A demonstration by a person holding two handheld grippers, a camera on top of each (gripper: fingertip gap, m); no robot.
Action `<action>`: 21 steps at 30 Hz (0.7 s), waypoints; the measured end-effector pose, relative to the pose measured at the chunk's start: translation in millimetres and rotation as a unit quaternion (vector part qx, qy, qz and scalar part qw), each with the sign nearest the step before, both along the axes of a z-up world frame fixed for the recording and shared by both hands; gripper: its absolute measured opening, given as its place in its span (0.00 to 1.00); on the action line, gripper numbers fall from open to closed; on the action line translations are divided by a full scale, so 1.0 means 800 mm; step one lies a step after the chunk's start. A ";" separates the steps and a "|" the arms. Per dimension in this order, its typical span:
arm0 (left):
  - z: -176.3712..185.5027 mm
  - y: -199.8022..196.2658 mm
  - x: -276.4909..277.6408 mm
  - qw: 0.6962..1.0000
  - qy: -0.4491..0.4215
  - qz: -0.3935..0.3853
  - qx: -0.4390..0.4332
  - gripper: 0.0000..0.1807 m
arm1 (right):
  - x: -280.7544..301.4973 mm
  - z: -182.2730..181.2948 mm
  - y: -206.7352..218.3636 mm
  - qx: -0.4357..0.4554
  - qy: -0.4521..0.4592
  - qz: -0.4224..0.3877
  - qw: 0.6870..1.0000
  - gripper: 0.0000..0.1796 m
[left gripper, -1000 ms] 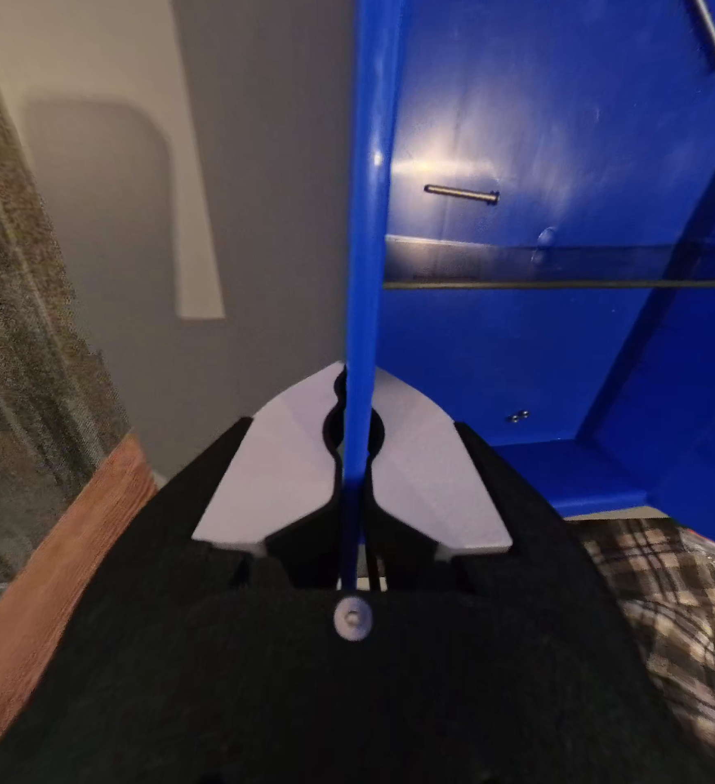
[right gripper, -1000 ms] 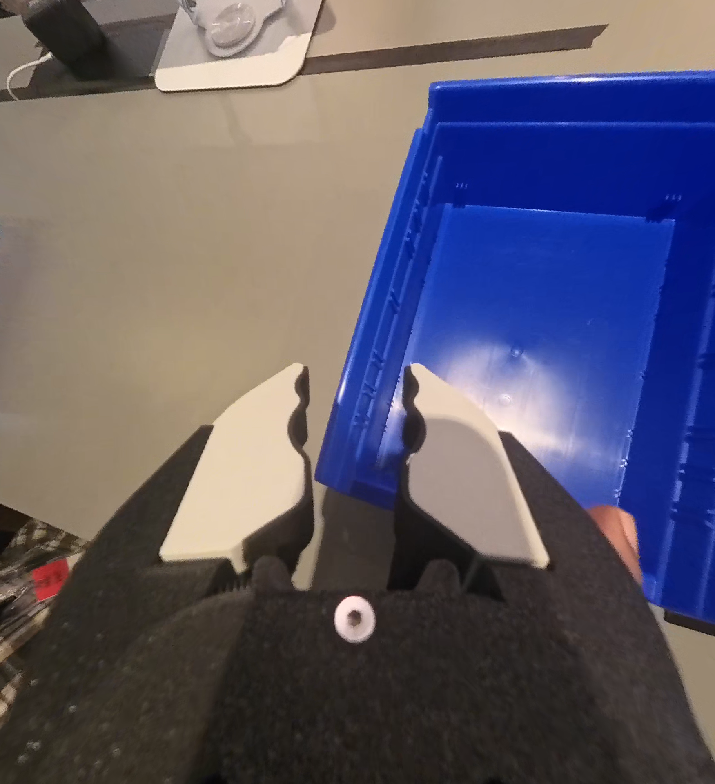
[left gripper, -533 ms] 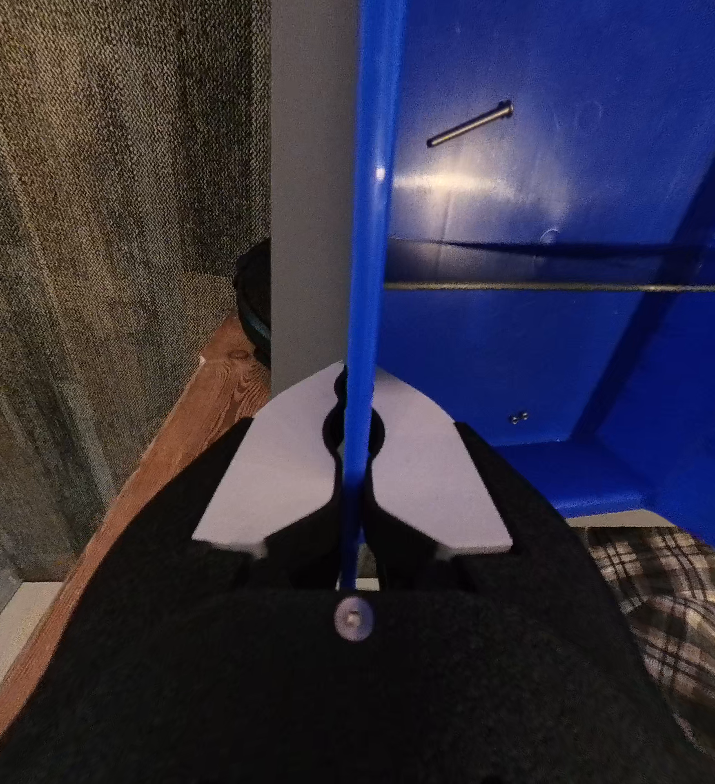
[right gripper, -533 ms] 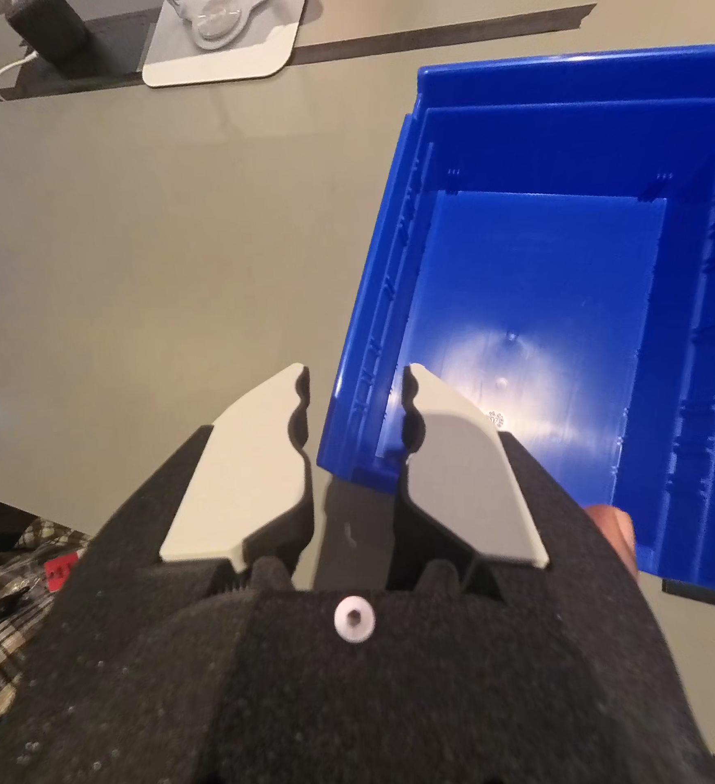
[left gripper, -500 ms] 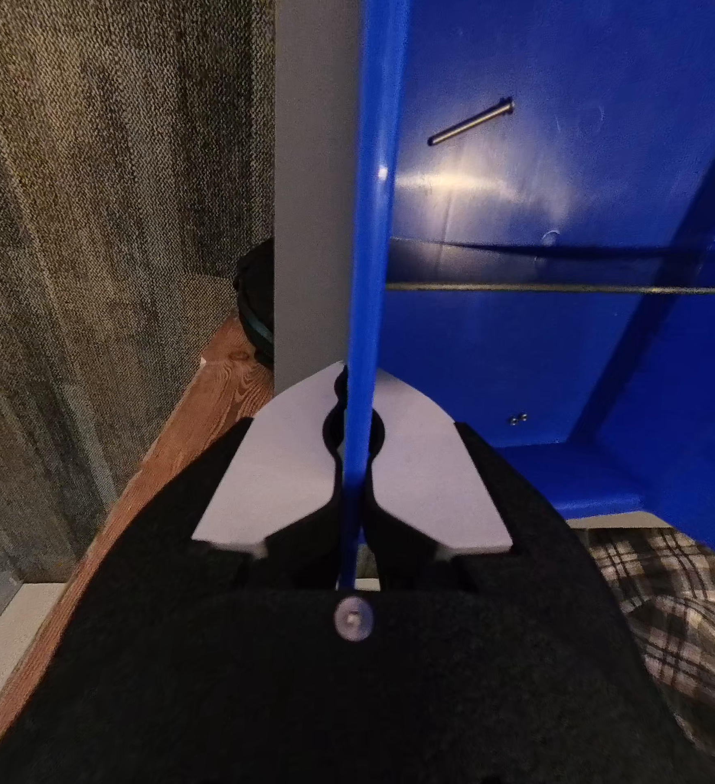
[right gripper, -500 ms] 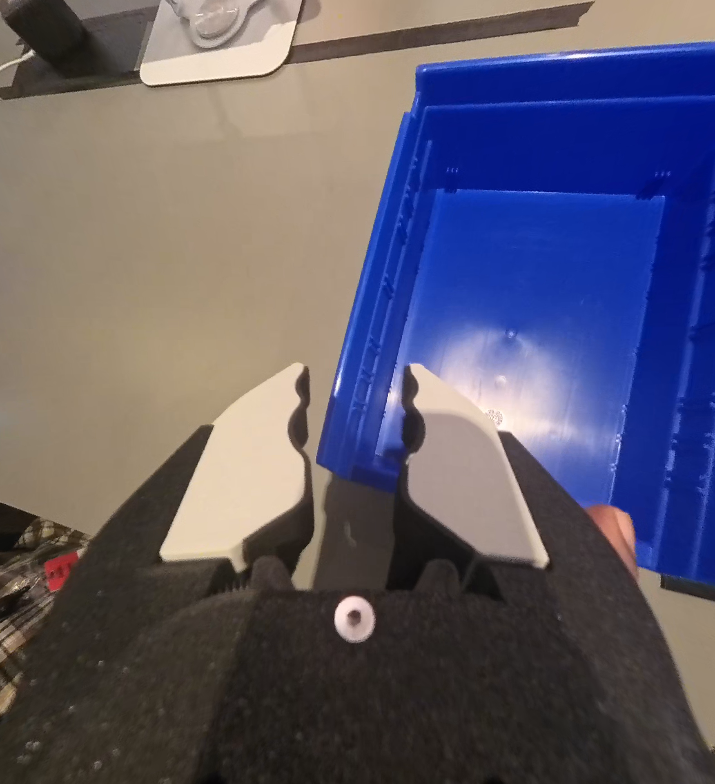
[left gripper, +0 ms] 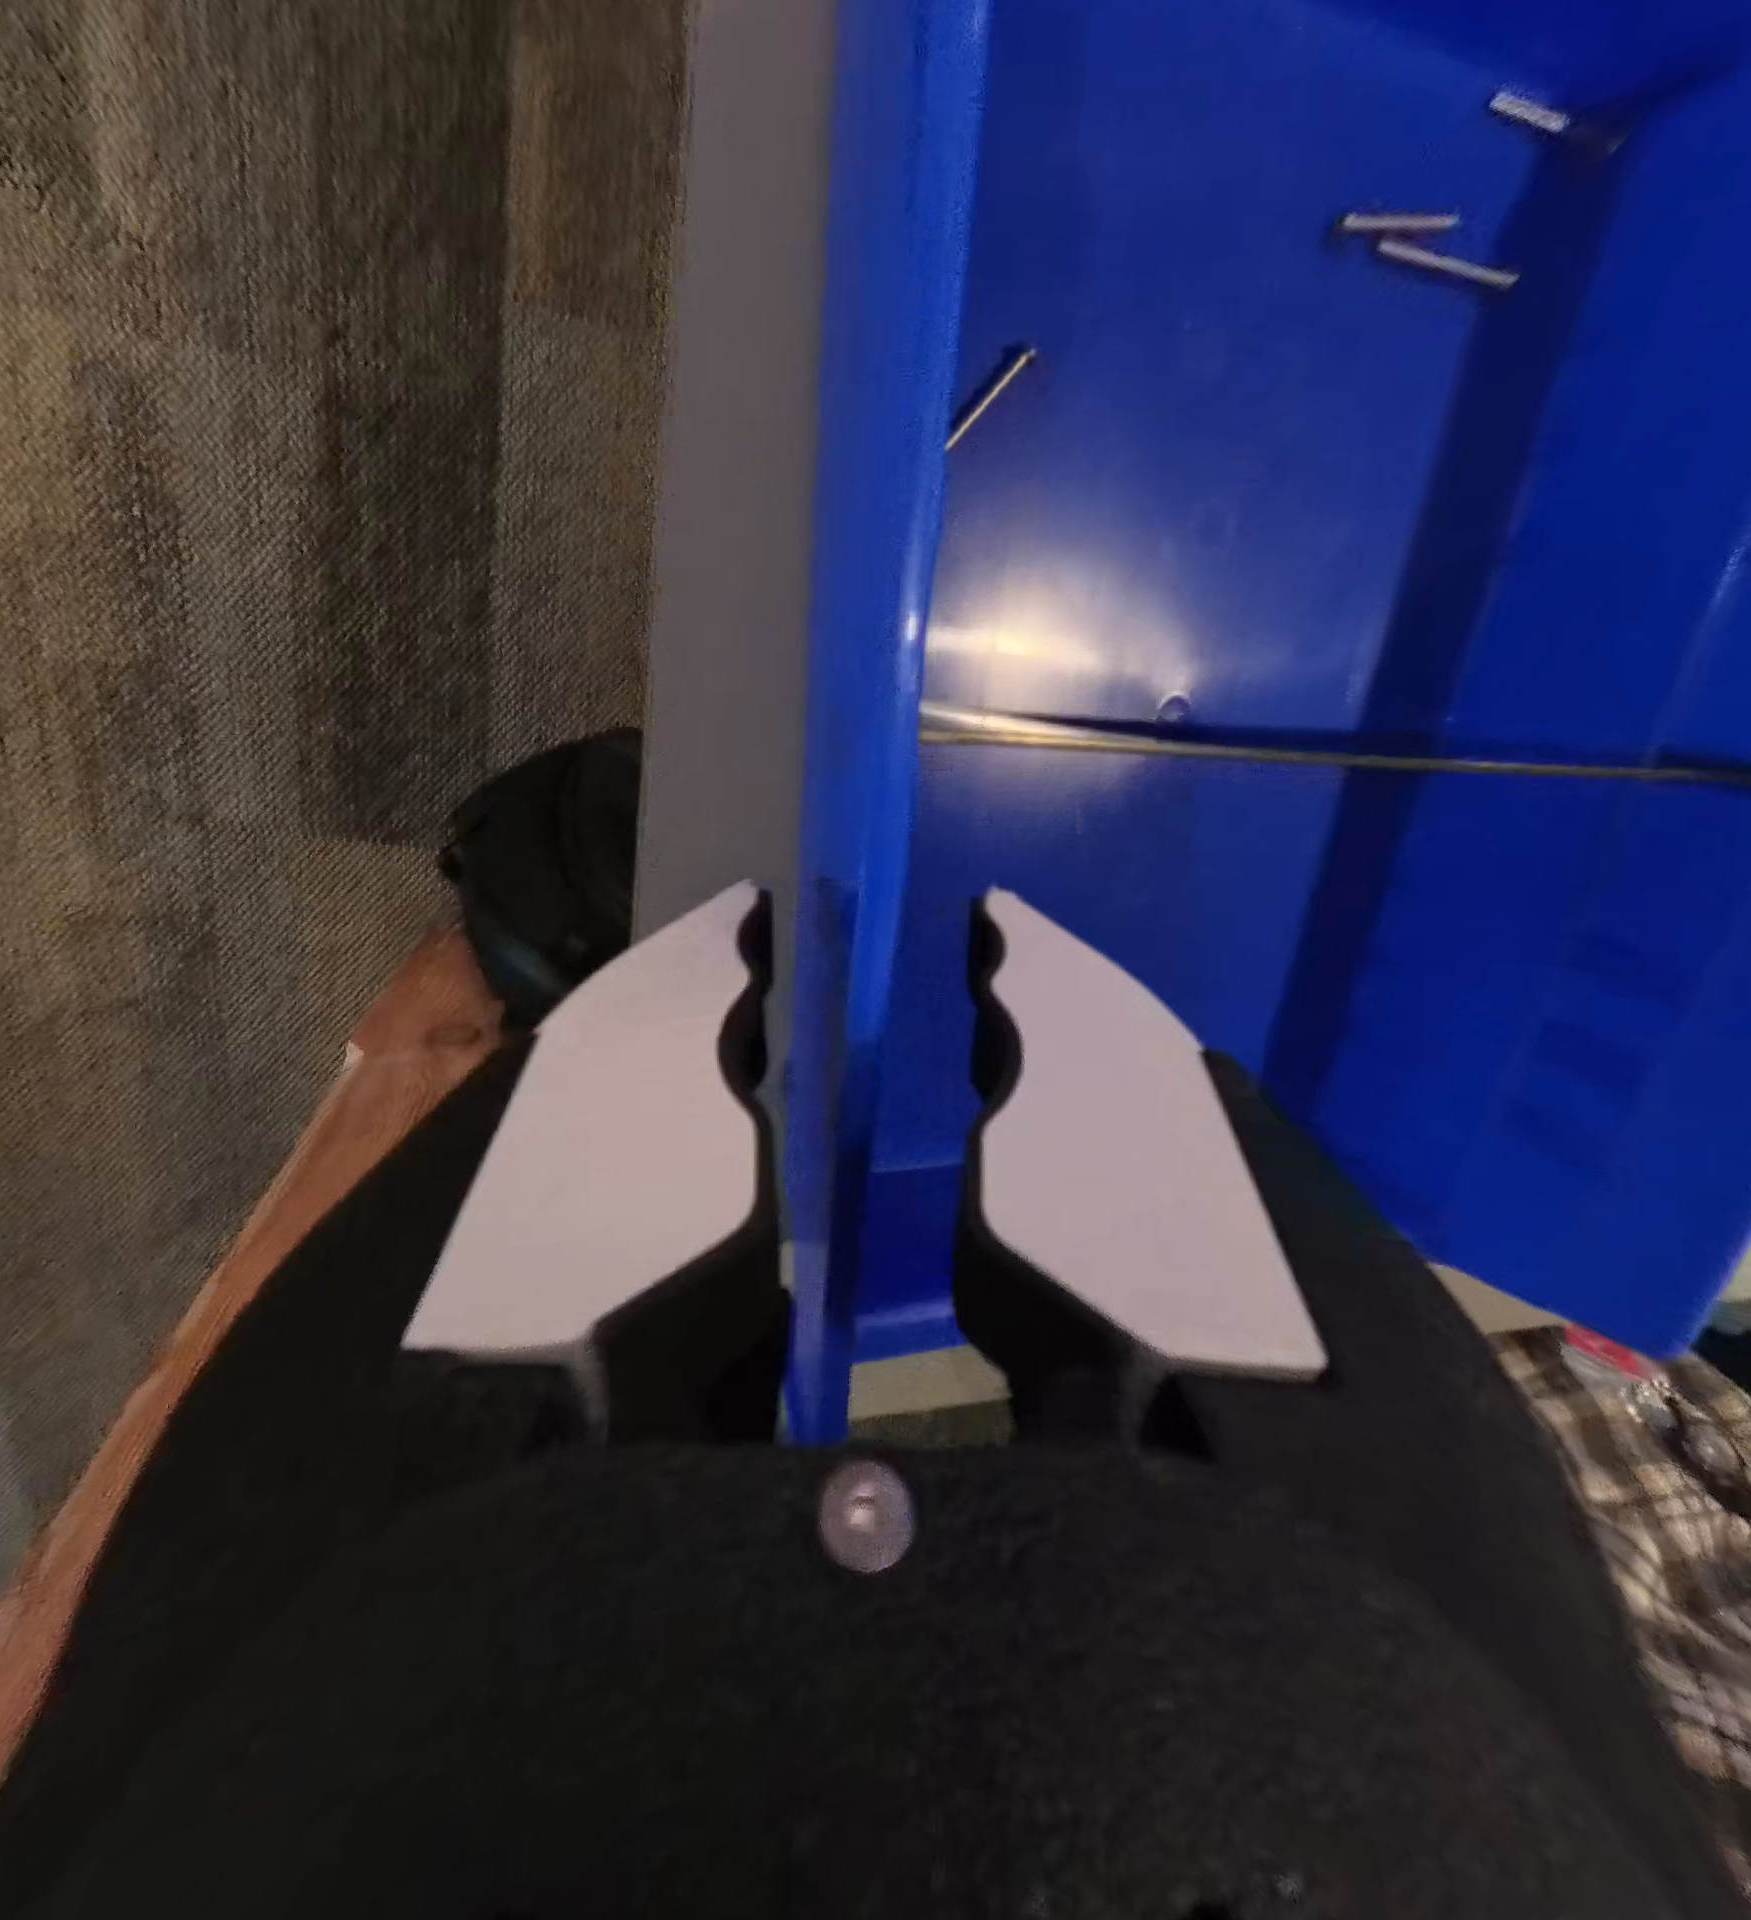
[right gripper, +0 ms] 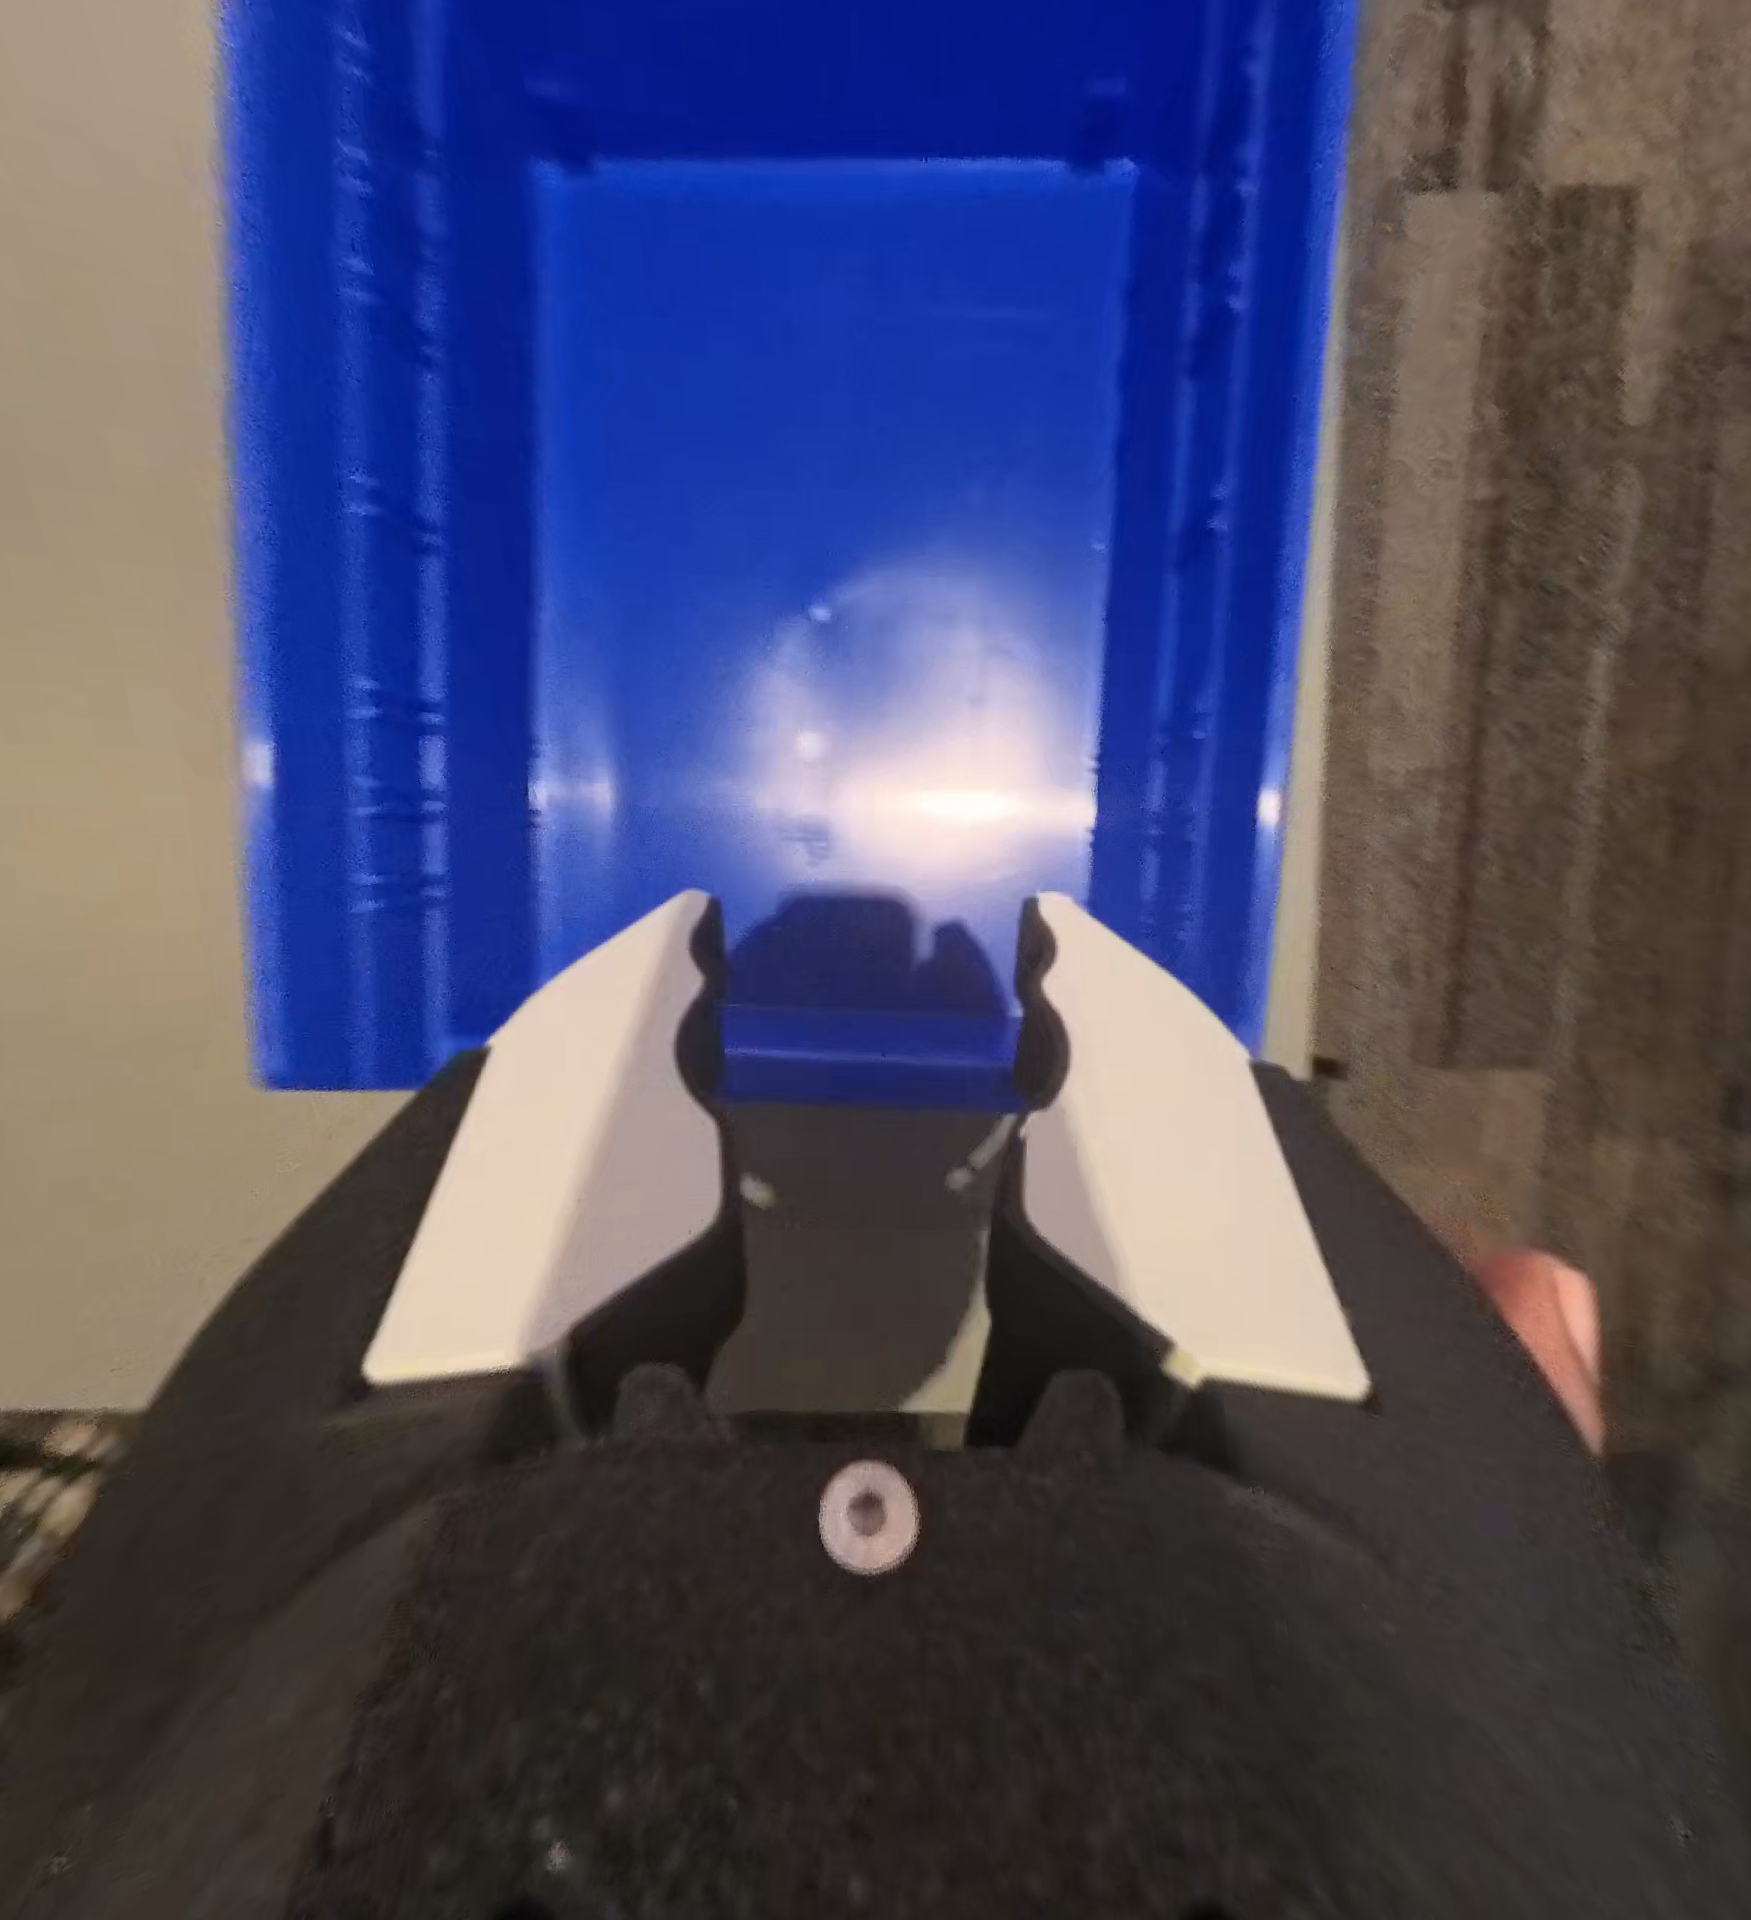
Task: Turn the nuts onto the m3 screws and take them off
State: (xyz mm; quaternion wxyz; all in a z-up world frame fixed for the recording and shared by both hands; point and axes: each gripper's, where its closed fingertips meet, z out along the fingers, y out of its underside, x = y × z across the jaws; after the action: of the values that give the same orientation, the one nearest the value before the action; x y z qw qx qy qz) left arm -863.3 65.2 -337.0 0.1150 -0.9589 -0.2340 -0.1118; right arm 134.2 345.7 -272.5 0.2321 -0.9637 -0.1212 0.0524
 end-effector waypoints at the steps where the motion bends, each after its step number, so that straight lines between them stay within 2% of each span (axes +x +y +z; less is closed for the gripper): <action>1: 0.008 0.001 -0.001 1.000 0.004 0.002 0.013 0.21 | 0.014 -0.005 0.004 -0.004 -0.023 -0.008 1.000 0.31; 3: 0.035 0.007 0.004 0.998 0.012 0.000 0.063 0.22 | 0.040 -0.010 0.012 -0.007 -0.063 -0.021 0.998 0.33; 5: 0.070 0.012 0.007 0.992 0.046 -0.005 0.117 0.28 | 0.063 -0.010 0.021 -0.003 -0.099 -0.028 0.995 0.31; 6: 0.090 0.014 0.011 0.987 0.066 -0.014 0.148 0.26 | 0.072 -0.012 0.025 -0.007 -0.111 -0.032 0.993 0.31; 10: 0.181 0.017 0.032 0.948 0.150 -0.013 0.279 0.29 | 0.090 -0.037 0.033 -0.056 -0.098 -0.049 0.992 0.34; 13: 0.235 0.014 0.049 0.913 0.205 -0.023 0.352 0.31 | 0.091 -0.055 0.036 -0.082 -0.082 -0.051 0.992 0.24; 17: 0.264 0.015 0.092 0.895 0.177 -0.032 0.409 0.32 | 0.089 -0.078 0.034 -0.115 -0.048 -0.045 0.991 0.06; 21: 0.257 0.022 0.121 0.891 0.151 -0.052 0.426 0.32 | 0.088 -0.077 0.036 -0.115 0.002 -0.044 0.992 0.04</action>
State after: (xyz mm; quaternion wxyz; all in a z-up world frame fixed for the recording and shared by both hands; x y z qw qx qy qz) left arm -766.4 83.1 -131.1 0.5401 -0.8343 -0.0931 -0.0600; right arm 204.6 374.2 -334.1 0.1226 -0.9882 -0.0712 0.0579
